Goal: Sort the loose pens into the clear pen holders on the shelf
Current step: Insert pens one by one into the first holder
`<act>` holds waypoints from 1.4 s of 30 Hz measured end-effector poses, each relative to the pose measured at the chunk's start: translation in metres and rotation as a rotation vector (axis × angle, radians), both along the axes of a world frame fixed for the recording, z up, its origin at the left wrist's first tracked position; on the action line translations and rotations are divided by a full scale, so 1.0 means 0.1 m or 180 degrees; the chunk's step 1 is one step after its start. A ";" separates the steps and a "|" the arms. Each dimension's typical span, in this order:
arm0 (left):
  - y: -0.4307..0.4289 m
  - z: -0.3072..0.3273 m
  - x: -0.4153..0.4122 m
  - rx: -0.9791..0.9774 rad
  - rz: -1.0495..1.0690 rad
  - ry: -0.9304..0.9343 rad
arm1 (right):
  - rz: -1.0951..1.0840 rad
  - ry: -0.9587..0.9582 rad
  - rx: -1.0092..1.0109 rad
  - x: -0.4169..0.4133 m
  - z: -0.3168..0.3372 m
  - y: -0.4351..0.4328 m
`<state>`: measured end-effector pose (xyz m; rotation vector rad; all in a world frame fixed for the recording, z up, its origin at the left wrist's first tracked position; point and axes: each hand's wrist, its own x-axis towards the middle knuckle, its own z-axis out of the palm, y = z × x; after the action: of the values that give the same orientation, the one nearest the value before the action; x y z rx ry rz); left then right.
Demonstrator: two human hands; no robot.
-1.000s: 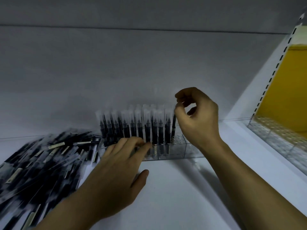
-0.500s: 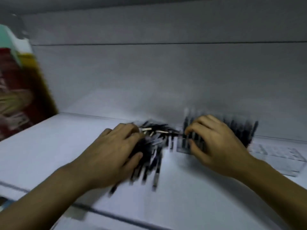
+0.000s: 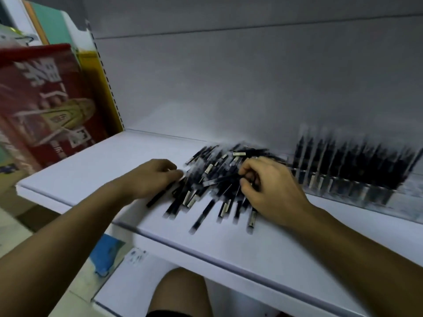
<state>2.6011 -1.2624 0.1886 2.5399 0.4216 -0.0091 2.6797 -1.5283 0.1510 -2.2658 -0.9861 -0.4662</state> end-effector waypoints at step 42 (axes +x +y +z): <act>-0.13 0.20 0.89 0.1071 0.0065 0.1371 | 0.0019 0.0582 0.0093 0.06 -0.13 -0.01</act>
<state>2.6904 -1.2755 0.2090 2.8623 0.6617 -0.5262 2.6858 -1.5290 0.1383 -2.2334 -0.8875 -0.2634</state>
